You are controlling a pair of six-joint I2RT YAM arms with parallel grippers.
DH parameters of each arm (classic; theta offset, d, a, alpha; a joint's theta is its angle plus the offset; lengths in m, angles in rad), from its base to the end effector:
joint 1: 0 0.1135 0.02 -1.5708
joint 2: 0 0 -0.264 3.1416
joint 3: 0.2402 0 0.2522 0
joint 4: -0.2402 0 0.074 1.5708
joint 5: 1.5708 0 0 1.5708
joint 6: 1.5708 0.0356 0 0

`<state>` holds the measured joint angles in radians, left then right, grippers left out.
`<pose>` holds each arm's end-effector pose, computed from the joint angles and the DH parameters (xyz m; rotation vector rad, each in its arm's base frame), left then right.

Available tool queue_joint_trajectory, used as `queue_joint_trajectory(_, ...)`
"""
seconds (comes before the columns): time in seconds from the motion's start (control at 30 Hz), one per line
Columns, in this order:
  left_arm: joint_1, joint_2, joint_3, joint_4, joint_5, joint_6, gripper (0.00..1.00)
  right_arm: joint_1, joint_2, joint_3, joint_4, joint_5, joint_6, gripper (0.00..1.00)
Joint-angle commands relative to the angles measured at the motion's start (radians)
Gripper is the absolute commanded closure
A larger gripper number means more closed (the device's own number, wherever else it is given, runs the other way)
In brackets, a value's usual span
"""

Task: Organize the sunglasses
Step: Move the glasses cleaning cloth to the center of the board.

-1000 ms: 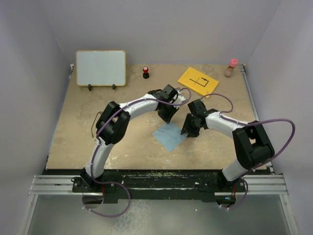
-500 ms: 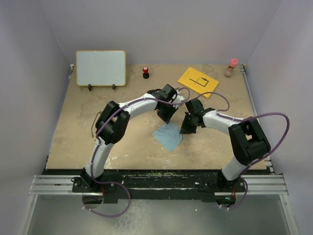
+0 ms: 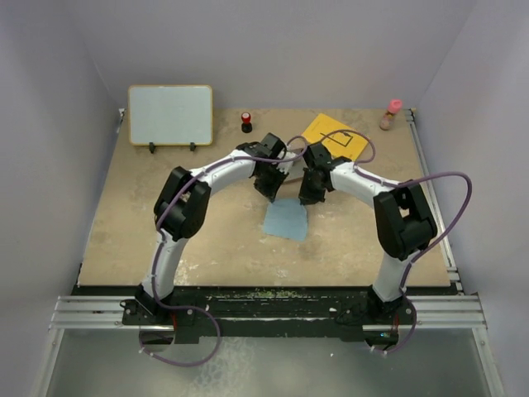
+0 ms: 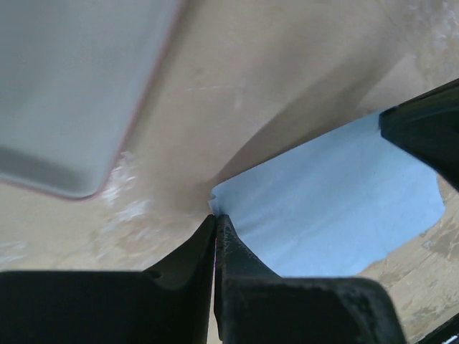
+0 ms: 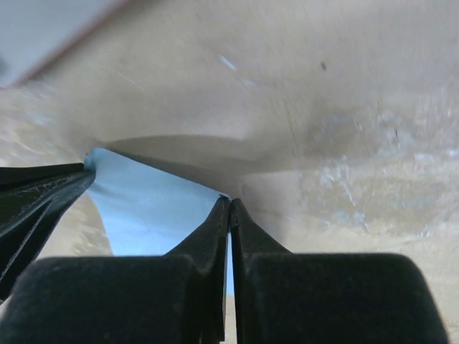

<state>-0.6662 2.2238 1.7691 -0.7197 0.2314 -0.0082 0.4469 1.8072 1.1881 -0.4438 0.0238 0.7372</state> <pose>0.3635 -0.2961 0.1693 0.9674 2.6309 -0.4936 0.3335 0.1589 0.1811 0.3965 2.6547 0.3623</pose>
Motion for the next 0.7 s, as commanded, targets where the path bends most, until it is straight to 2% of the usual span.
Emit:
queue_joint_trajectory(0.0, 0.064, -0.1, 0.028, -0.008, 0.009, -0.024, 0.96, 0.002, 0.026, 0.126, -0.07, 0.05, -0.071, 1.0)
queue_joint_trajectory(0.57, 0.082, -0.112, 0.027, 0.02, 0.03, -0.018, 0.96, 0.001, 0.061, 0.178, -0.042, -0.001, -0.138, 1.0)
queue_joint_trajectory(0.67, 0.082, -0.04, 0.106, -0.028, 0.014, -0.008, 0.82, 0.001, 0.07, 0.163, -0.029, -0.006, -0.125, 1.0)
